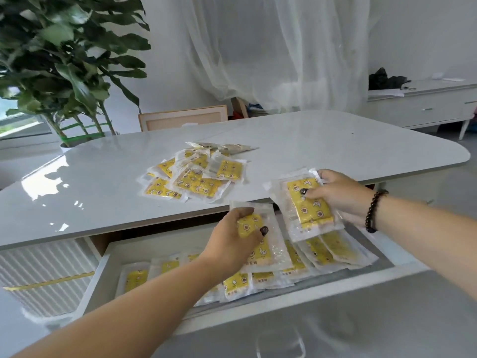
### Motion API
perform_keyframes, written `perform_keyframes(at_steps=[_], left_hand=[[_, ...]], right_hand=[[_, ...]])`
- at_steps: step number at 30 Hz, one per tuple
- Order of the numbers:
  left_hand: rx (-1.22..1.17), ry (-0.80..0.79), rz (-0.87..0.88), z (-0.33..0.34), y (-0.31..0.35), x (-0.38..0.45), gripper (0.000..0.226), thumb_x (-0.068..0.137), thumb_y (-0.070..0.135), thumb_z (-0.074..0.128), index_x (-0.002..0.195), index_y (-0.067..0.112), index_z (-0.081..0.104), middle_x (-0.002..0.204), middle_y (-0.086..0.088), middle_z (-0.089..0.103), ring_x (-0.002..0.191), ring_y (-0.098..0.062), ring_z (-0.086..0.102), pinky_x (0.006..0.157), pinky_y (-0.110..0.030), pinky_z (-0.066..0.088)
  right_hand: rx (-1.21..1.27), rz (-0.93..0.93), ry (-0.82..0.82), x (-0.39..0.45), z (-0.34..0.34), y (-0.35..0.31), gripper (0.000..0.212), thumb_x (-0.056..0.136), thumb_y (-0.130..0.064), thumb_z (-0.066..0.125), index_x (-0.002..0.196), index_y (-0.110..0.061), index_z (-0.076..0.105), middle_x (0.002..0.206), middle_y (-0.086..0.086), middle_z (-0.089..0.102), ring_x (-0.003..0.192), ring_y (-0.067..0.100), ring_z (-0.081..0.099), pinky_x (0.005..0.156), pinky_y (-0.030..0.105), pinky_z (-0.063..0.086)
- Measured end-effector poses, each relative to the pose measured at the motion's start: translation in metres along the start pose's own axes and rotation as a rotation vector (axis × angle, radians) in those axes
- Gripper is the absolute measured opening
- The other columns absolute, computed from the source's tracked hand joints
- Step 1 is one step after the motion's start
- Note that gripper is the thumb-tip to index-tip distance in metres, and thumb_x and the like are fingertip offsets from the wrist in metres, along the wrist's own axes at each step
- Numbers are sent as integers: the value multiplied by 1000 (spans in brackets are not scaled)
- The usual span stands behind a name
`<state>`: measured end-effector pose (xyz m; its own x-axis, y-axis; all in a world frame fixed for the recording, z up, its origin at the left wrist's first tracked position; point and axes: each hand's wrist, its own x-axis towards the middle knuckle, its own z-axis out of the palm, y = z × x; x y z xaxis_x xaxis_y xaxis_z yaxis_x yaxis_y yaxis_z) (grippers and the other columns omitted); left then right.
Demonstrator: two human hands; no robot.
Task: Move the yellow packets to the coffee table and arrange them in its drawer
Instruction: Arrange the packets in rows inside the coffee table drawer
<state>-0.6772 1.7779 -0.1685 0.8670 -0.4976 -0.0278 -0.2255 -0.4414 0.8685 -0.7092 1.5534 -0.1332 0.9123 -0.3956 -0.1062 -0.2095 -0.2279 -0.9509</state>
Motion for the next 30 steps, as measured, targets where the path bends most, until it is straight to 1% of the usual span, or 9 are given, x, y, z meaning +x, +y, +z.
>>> perform_keyframes(at_steps=[6, 9, 12, 16, 21, 23, 25, 27, 30], left_hand=[[13, -173, -99, 15, -21, 12, 35, 88, 22, 67, 120, 30, 54, 72, 3, 61, 45, -7, 49, 46, -19, 41], [3, -177, -89, 17, -23, 14, 31, 87, 22, 68, 114, 31, 56, 71, 2, 60, 50, -9, 52, 48, -20, 43], [-6, -175, -105, 19, -24, 15, 30, 87, 22, 69, 113, 32, 56, 72, 2, 62, 53, -11, 55, 50, -21, 45], [-19, -192, -139, 19, -26, 15, 31, 87, 19, 68, 113, 32, 57, 87, -2, 69, 68, -17, 65, 62, -28, 56], [-21, -203, -145, 19, -26, 15, 31, 88, 18, 68, 113, 32, 57, 90, -3, 70, 68, -15, 67, 63, -29, 58], [-29, -199, -147, 18, -25, 15, 30, 88, 18, 68, 113, 31, 57, 84, 0, 68, 61, -12, 64, 55, -23, 52], [-46, -190, -151, 18, -25, 14, 30, 88, 16, 68, 113, 30, 58, 81, 1, 67, 57, -9, 63, 52, -20, 49], [-57, -187, -155, 19, -25, 14, 31, 87, 14, 69, 112, 29, 59, 80, 1, 67, 54, -8, 63, 51, -19, 49], [-55, -189, -162, 19, -25, 13, 31, 87, 13, 69, 112, 29, 59, 80, 1, 67, 52, -7, 62, 50, -19, 49]], right_hand=[[107, 120, -180, 11, -65, 27, 33, 89, 11, 49, 118, -4, 54, 110, 21, 64, 85, 26, 67, 81, 44, 56], [236, 194, -394, 12, -89, 40, 44, 75, 3, 70, 118, -3, 60, 113, 21, 66, 88, 28, 71, 78, 41, 59], [86, 377, -524, 17, -96, 63, 61, 64, 2, 83, 120, 8, 58, 116, 29, 63, 94, 35, 70, 76, 44, 59], [-208, 530, -289, 38, -83, 75, 29, 91, 8, 50, 120, 13, 52, 103, 29, 66, 83, 34, 70, 78, 50, 57], [-636, 472, -7, 61, -70, 71, 41, 89, 0, 58, 128, 7, 48, 119, 23, 59, 112, 35, 58, 99, 43, 46], [-926, 421, -22, 57, -58, 72, 30, 92, -11, 57, 120, -3, 54, 103, 16, 61, 92, 25, 61, 76, 29, 52], [-1035, 417, -2, 55, -52, 77, 14, 92, -16, 57, 83, -8, 50, 69, 4, 46, 57, 13, 45, 45, 20, 36], [-1107, 410, 19, 58, -52, 86, 25, 91, -16, 56, 71, -10, 43, 61, 1, 38, 49, 11, 36, 40, 20, 27], [-1173, 307, 28, 59, -49, 92, 19, 89, -22, 59, 93, -7, 48, 68, 2, 45, 53, 13, 44, 42, 21, 33]])
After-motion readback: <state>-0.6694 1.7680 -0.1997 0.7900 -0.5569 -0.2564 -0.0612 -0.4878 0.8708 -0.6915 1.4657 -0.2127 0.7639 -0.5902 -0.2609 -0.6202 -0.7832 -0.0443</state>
